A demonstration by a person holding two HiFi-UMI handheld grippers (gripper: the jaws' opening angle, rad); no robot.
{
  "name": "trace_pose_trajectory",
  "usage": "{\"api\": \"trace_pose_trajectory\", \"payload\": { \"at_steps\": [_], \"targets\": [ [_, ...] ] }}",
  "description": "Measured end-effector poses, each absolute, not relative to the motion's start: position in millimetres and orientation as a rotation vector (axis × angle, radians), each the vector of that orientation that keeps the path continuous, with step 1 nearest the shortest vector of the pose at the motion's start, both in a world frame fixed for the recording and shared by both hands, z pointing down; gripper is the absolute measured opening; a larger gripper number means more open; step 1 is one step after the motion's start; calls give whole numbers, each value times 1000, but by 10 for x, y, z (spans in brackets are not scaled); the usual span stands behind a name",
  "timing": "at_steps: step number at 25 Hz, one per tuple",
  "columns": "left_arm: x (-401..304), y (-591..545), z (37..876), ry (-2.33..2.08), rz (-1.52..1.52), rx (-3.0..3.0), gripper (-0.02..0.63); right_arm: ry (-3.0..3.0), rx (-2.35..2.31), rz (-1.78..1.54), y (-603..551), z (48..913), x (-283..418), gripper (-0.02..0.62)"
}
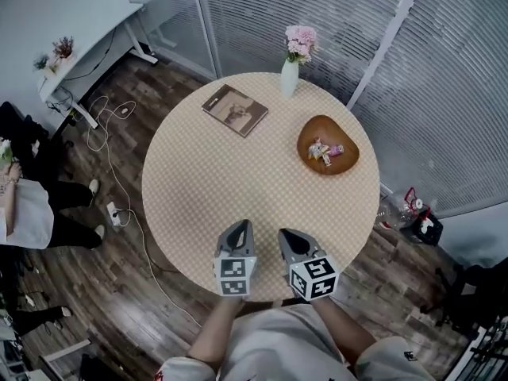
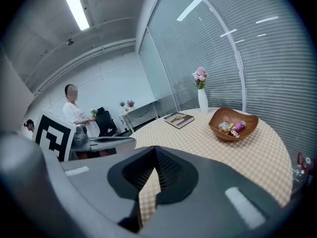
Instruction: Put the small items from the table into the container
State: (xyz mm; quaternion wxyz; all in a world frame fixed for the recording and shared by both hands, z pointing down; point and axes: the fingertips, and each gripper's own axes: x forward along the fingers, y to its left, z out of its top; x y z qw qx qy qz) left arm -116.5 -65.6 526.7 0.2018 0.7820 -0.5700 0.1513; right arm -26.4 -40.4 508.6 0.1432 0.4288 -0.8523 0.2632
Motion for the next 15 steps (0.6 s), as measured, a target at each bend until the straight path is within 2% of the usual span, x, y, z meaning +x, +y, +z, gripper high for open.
{"api": "trace_pose_trajectory", "payload": {
  "at_steps": [15],
  "targets": [
    [-1338, -263, 5265, -1597, 400, 2173, 6, -2442, 1246, 720, -185, 5072, -387, 1]
  ]
}}
